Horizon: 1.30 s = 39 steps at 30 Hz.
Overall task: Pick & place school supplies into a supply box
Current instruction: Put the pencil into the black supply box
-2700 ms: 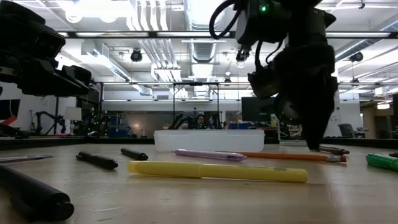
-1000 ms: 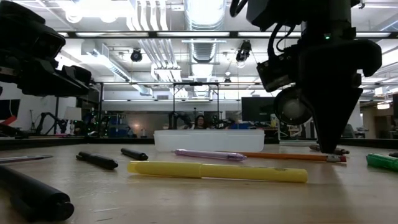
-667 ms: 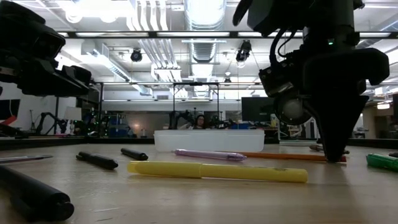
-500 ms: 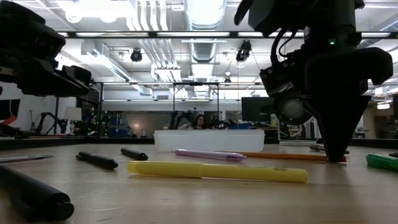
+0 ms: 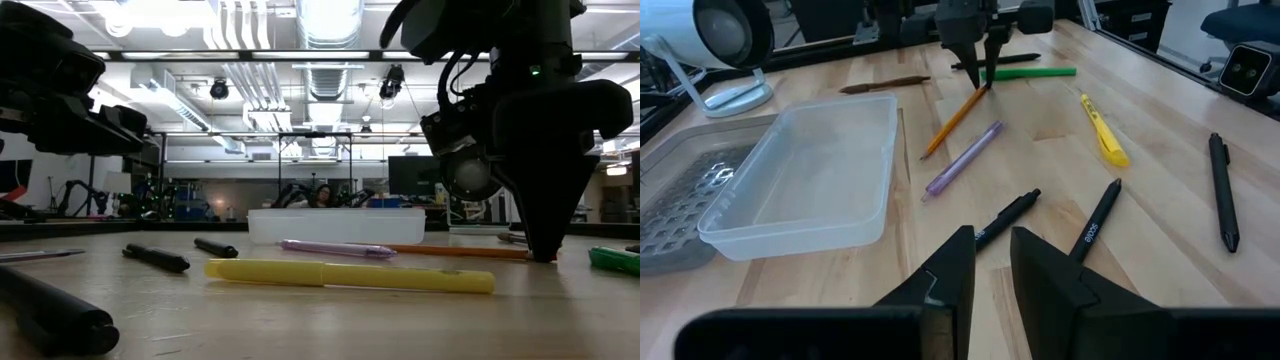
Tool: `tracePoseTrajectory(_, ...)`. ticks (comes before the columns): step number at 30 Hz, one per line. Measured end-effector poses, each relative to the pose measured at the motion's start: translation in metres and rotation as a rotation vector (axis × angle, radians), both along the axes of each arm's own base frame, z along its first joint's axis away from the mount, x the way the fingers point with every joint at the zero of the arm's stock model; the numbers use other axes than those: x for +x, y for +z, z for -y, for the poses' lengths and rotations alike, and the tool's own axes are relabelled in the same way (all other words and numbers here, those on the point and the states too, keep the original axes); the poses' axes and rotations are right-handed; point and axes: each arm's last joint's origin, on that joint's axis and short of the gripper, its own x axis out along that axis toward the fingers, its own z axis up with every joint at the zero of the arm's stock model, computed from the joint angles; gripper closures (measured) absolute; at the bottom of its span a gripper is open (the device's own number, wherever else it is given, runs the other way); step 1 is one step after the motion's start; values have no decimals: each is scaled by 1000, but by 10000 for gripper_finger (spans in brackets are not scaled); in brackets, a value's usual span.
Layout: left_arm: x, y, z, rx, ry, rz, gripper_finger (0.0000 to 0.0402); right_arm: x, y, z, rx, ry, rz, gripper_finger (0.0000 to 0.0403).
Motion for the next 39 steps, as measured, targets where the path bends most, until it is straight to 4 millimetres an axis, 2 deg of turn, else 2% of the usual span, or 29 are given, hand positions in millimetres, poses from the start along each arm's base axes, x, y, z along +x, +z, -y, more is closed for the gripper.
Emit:
tracePoseTrajectory(10,0,0,0,0,0,0,348,6,-17,9,60,-29,-81,335)
tracePoseTrajectory(18,0,0,0,0,0,0,348,7,-15,11,56,-27,-74,335)
tracePoseTrajectory(30,0,0,0,0,0,0,348,6,-15,12,-2,166,-49,335)
tracePoseTrajectory(39,0,0,0,0,0,0,348,6,-16,12,-17,128,-49,340)
